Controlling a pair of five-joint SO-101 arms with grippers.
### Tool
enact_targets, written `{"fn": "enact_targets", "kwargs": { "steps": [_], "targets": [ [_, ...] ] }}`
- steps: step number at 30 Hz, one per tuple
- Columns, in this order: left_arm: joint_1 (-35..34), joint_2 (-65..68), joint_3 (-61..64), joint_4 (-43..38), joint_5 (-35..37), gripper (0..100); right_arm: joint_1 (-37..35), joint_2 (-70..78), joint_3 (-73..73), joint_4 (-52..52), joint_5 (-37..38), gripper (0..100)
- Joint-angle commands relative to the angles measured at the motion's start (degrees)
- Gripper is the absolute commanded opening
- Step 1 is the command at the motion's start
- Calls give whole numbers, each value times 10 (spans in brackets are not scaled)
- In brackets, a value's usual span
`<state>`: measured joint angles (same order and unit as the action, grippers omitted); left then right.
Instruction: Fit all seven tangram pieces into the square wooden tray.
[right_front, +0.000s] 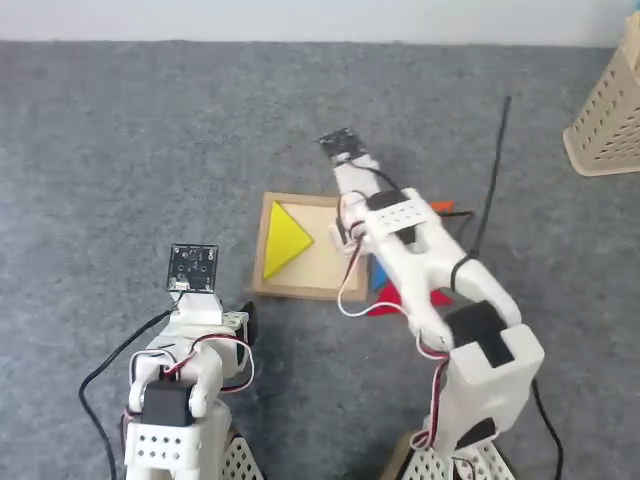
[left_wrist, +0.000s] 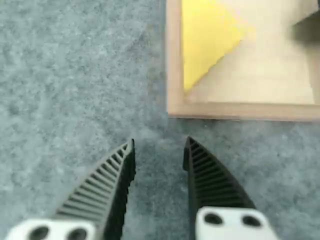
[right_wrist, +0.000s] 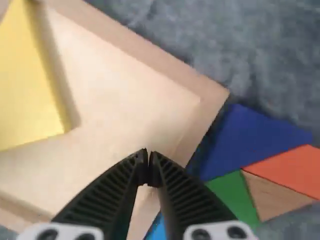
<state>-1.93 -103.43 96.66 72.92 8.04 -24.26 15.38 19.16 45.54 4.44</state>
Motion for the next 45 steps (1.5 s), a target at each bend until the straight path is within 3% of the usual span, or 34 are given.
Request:
{"fn": "enact_targets", "kwargs": {
  "steps": [1, 10, 14, 20, 24, 29, 36, 45],
  "targets": [
    [-2, -11, -1, -4, 4, 152, 62, -4, -38, 5, 14, 38],
    [-2, -11, -1, -4, 4, 152, 159, -2, -60, 18, 14, 38],
    [-2, -11, -1, -4, 4, 152, 134, -22, -57, 22, 13, 38],
    [-2, -11, -1, -4, 4, 152, 66, -109, -56, 116, 16, 39],
    [-2, -11, -1, -4, 4, 152, 73, -180, -55, 201, 18, 41],
    [-2, -11, -1, -4, 4, 152, 104, -229, -31, 291, 78, 151],
    [-2, -11, -1, -4, 4, 152, 106, -241, 90, 223, 84, 169],
    [-2, -11, -1, -4, 4, 152, 105, -241, 114, 202, 58, 169]
  ]
}}
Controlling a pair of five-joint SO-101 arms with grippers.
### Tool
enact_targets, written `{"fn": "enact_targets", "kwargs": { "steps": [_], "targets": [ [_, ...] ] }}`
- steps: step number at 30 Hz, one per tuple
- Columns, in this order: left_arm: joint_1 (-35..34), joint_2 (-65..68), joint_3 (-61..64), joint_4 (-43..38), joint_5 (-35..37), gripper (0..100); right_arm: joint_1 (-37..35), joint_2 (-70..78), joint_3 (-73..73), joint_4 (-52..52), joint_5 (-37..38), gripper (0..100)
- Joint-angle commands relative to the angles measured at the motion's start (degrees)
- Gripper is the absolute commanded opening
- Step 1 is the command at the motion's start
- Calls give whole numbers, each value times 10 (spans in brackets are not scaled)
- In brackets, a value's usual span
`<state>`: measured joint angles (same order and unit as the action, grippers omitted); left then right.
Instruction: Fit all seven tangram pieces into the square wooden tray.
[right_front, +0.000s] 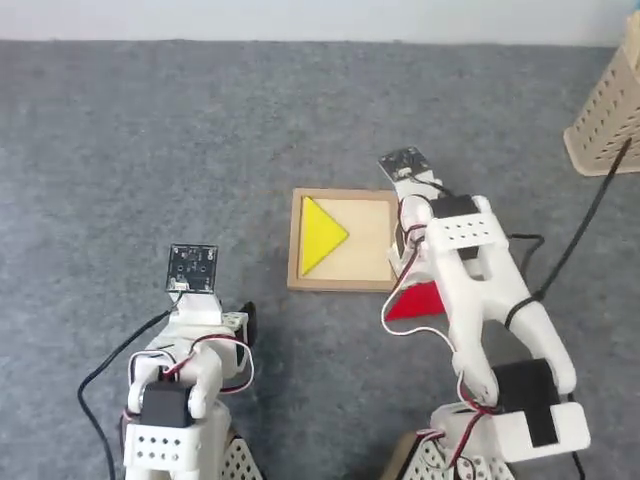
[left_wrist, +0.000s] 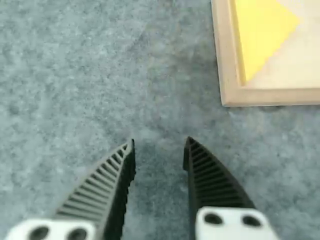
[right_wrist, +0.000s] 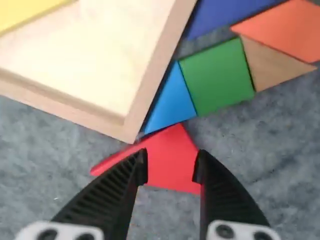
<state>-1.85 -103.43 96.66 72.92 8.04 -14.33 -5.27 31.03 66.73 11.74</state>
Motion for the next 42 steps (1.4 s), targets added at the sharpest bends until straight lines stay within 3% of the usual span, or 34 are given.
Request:
{"fn": "enact_targets", "kwargs": {
  "steps": [1, 42],
  "targets": [
    [-3, -11, -1, -4, 4, 152, 7, -35, -4, -11, -16, 169],
    [-3, -11, -1, -4, 4, 152, 11, -34, 51, -72, -46, 169]
  ]
}}
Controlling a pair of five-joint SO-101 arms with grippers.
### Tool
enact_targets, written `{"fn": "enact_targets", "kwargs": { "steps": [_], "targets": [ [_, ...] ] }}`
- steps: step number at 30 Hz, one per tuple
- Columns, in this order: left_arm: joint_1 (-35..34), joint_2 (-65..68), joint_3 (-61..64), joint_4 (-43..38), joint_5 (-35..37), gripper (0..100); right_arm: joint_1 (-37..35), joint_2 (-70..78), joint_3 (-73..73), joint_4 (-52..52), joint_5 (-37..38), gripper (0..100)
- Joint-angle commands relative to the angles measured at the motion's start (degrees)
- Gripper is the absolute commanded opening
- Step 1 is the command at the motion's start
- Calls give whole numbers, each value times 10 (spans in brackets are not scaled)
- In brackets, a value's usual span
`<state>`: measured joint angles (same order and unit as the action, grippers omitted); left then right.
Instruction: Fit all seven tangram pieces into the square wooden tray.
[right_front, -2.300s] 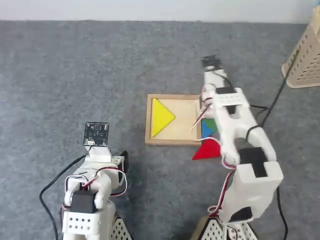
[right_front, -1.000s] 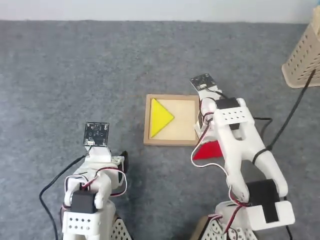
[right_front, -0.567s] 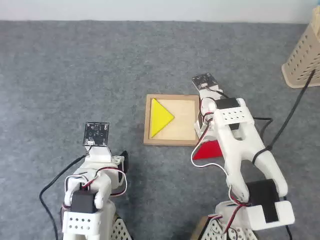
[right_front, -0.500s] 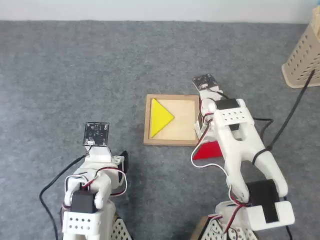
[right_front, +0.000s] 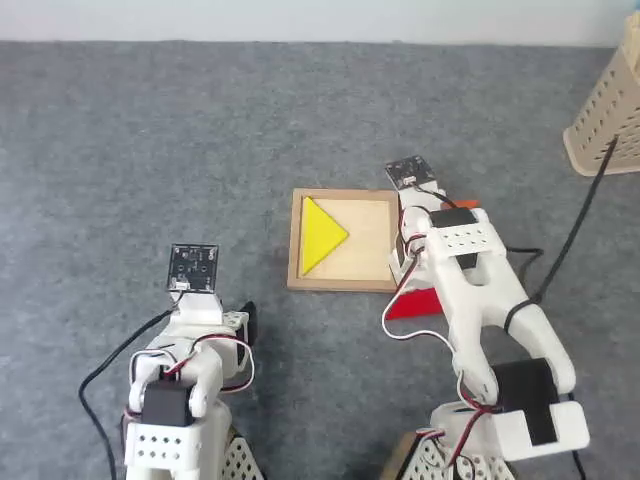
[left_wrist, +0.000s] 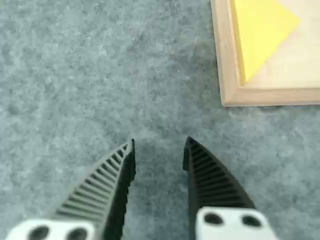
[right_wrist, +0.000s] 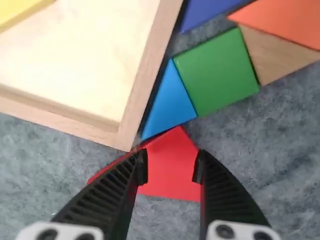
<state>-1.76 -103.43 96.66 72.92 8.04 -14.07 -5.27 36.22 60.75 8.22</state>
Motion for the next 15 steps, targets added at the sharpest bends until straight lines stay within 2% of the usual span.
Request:
{"fn": "enact_targets", "kwargs": {
  "steps": [1, 15],
  "targets": [
    [-4, -11, -1, -4, 4, 152, 8, -35, 5, -15, -11, 169],
    [-4, -11, -1, -4, 4, 152, 7, -35, 12, -17, -11, 169]
  ]
}}
